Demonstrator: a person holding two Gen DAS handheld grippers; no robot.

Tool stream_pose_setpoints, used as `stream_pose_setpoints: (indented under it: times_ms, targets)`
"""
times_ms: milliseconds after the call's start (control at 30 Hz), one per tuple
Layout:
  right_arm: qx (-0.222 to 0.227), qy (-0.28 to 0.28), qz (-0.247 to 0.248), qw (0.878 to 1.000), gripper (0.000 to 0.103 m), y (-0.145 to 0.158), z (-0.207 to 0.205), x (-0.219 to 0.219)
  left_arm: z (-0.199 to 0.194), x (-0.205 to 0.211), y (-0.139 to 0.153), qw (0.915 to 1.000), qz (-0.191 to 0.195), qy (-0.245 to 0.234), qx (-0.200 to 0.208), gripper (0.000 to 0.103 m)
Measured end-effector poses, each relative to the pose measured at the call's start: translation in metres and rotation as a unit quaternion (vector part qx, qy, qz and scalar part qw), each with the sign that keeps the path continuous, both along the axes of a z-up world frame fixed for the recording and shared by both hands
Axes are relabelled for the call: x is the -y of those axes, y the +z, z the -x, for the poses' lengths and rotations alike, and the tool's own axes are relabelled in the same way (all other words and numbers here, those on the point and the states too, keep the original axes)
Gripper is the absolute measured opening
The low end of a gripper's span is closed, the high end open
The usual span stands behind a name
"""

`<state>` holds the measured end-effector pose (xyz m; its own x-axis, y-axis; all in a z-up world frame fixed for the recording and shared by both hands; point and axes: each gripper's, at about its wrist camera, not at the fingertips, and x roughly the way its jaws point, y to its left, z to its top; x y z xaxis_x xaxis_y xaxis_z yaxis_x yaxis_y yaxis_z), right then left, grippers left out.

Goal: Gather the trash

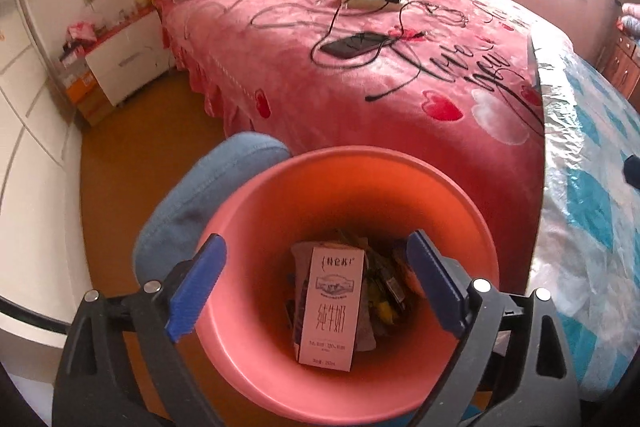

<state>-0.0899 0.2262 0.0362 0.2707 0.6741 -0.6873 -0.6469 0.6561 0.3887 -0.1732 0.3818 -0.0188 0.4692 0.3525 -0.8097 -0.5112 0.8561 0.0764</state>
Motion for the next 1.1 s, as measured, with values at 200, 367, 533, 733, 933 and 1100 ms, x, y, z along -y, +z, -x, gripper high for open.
stream_pose_setpoints:
  times_ms: [200,367,533,733,933,1100]
  targets:
    - [0.041,-0.047,0.015,0.998,0.09,0.011,-0.006,0.035,-0.008,0.018,0.021,0.9995,-0.007,-0.02,0.022,0.093]
    - [0.071,-0.079,0.029,0.994,0.09,0.019,-0.006,0.062,-0.018,0.04,0.039,0.9983,-0.018,-0.041,0.038,0.093]
    - [0.09,-0.109,0.043,0.989,0.093,0.022,-0.006,0.089,-0.028,0.064,0.05,0.9965,-0.017,-0.066,0.049,0.094]
    - [0.1,-0.143,0.058,0.983,0.093,0.02,-0.004,0.119,-0.039,0.098,0.062,0.9931,-0.021,-0.099,0.06,0.094]
    - [0.11,-0.171,0.066,0.977,0.093,0.019,-0.002,0.147,-0.048,0.124,0.069,0.9902,-0.024,-0.122,0.065,0.094]
    - [0.117,-0.195,0.07,0.971,0.093,0.019,0.001,0.173,-0.057,0.148,0.072,0.9871,-0.024,-0.144,0.066,0.094]
